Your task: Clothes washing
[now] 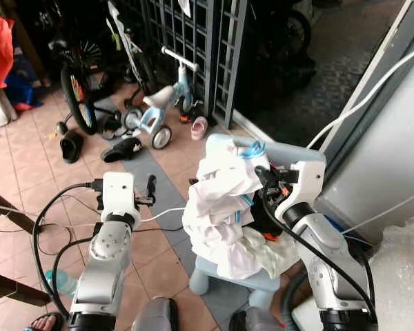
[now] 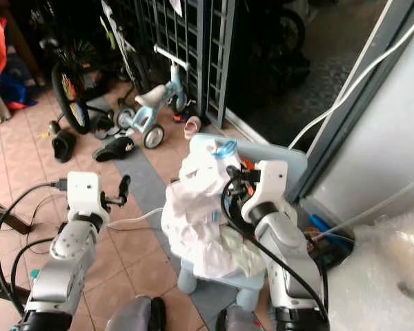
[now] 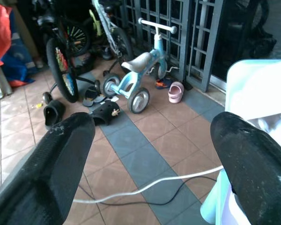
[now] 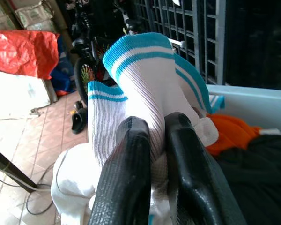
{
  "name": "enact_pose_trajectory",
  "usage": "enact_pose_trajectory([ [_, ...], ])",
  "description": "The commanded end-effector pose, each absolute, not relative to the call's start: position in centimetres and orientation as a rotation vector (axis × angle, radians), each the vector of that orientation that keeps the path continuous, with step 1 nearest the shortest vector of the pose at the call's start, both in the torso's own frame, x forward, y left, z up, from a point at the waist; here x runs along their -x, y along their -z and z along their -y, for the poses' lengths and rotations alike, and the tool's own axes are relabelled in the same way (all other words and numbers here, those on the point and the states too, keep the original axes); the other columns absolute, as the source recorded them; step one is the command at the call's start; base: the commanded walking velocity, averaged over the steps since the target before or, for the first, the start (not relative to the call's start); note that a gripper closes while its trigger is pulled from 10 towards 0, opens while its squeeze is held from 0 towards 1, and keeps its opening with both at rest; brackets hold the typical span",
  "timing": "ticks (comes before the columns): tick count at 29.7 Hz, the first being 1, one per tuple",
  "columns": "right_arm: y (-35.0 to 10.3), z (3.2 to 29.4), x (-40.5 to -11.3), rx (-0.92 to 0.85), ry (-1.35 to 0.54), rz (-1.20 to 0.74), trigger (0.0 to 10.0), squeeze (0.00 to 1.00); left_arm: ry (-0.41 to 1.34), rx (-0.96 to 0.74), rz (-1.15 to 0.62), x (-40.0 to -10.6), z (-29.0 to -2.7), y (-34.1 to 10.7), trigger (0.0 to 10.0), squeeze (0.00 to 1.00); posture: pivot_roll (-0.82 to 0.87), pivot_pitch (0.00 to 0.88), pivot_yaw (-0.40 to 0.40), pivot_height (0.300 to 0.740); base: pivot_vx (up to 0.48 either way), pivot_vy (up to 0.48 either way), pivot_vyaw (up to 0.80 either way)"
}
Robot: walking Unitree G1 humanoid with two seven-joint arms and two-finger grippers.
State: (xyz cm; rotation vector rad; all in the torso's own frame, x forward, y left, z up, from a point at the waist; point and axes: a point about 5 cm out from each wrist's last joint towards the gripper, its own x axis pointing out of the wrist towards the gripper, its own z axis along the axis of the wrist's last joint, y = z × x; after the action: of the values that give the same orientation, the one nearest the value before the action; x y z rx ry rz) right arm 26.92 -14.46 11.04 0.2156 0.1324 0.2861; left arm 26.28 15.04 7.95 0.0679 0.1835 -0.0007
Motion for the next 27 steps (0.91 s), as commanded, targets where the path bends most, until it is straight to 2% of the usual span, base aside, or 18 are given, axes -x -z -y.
enact_pose_trajectory([
  [1, -11.5, 14.5, -26.9, -0.211, -0.277, -0.116, 10.0, 0.0, 0.004, -0.081, -0.182, -26.6, -15.1, -8.0, 10.0, 0.0, -0.05, 0.0, 0.013, 0.74, -0.322, 0.0, 0.0],
  [19, -14.5, 14.8, -28.7, -0.12, -0.257, -0.004, 10.0, 0.0, 0.013, -0.078, -0.177, -26.9, -14.6, -7.9, 10.0, 0.0, -0.07, 0.0, 0.005, 0.74, -0.287, 0.0, -0.74],
  [27, -15.4, 14.9, -29.3, -0.079, -0.23, 0.04, 10.0, 0.0, 0.024, -0.064, -0.133, -27.9, -14.5, -8.9, 10.0, 0.0, -0.08, 0.0, 0.003, 0.74, 0.0, 0.0, -0.79],
])
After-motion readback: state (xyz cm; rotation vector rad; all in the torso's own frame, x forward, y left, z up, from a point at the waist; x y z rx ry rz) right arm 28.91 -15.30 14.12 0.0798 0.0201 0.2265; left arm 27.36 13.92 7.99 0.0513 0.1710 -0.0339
